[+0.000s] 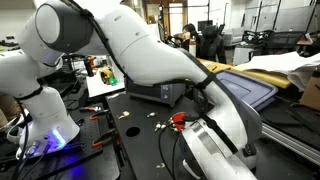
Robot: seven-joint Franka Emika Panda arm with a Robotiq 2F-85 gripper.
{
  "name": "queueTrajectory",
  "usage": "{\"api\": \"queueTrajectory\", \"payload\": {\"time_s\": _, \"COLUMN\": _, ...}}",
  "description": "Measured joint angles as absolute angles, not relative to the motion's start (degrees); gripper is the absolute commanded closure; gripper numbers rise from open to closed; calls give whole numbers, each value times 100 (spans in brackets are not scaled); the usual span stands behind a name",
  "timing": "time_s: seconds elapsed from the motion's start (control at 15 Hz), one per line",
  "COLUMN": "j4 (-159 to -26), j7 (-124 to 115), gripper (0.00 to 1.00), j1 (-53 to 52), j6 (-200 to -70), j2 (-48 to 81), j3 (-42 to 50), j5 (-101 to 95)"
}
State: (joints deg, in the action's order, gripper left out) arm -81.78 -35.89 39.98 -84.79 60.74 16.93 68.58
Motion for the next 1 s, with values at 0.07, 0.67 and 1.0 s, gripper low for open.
{"api": "queueTrajectory", "payload": {"time_s": 0.07, "j4": -8191, "j7": -3514, "gripper": 0, "j1": 3973, "j6": -8499, "j2": 6025, "j3": 1703, "j5": 6832}}
{"api": "queueTrajectory", "payload": {"time_s": 0.67, "j4": -9378, "j7": -2767, "gripper": 0, "j1": 2965, "j6": -9465, "j2": 4597, "j3": 2195, "j5": 6033}}
{"api": "queueTrajectory", "payload": {"time_s": 1.0, "j4": -10348, "j7": -2445, "gripper": 0, "j1": 2307, "j6": -10232, "j2": 3642, "j3": 2367, "j5": 5202}}
